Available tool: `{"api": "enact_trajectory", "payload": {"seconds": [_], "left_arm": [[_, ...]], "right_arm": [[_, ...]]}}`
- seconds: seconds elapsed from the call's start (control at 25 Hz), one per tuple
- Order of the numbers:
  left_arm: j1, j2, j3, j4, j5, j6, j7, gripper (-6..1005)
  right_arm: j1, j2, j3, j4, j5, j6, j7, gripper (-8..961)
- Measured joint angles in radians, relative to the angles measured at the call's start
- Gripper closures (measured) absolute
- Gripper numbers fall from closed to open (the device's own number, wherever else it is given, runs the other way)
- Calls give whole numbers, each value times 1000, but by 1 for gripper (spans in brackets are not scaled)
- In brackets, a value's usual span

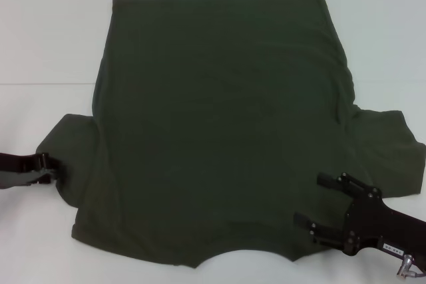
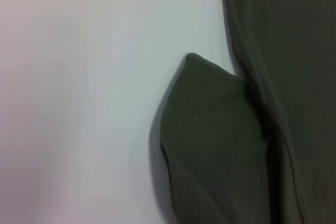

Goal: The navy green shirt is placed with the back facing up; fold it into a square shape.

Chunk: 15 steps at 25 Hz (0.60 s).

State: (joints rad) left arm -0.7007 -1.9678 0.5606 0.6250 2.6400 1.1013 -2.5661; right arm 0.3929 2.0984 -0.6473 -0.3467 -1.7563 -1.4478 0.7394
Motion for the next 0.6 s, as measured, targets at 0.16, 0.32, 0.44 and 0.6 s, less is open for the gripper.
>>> {"api": "enact_trajectory", "payload": {"seconds": [0.16,0.32,0.44,0.6], "left_arm": [[3,-5,13,13,2,-1,-4,531],[3,-5,15,14,3,-2,-3,672],[5,-4,15,15,1,-3,-1,789],[10,-3,14,23,-5,-3,6,874]], "right_arm": [[0,0,0,0,0,-3,0,25],[0,0,0,0,0,-4,0,25],[0,0,0,0,0,-5,0,25],[0,0,0,0,1,-6,0,25]]}}
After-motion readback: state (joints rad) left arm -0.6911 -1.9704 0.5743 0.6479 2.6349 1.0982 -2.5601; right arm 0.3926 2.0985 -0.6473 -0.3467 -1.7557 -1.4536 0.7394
